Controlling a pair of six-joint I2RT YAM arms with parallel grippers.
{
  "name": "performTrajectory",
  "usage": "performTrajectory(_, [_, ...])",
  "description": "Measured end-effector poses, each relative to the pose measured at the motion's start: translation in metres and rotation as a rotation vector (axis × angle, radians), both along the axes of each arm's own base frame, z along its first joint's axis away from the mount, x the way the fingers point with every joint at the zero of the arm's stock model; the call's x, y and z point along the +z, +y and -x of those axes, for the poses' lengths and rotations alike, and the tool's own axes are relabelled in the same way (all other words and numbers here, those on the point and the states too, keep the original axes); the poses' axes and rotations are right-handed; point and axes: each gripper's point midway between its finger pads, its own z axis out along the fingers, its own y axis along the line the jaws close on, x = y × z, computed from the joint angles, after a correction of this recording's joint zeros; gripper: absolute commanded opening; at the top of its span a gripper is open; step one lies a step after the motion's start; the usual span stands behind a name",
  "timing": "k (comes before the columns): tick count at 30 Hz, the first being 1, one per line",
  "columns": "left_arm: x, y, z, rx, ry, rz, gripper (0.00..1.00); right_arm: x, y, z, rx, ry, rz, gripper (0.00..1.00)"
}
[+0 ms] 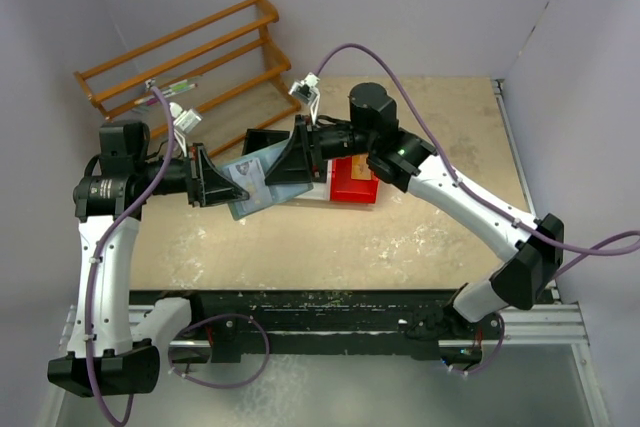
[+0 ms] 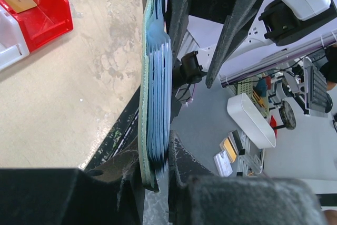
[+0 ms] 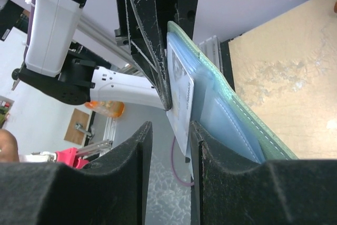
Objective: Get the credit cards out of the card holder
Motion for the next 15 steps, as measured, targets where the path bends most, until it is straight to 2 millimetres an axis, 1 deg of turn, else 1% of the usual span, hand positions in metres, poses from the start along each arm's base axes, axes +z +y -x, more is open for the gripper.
performTrajectory(6, [0.0006,-0.0003,0.0007,-0.004,0.0,0.004,0.02,0.0029,0.0024,-0.0019,0.002,-0.014,-0.019,0.36])
performTrajectory(15, [0.0005,0.0005,-0.0001,0.001,0.001,0.004,0.03,-0.0031,0.0064,-0.0054,0.001,0.007,-0.012,0.36])
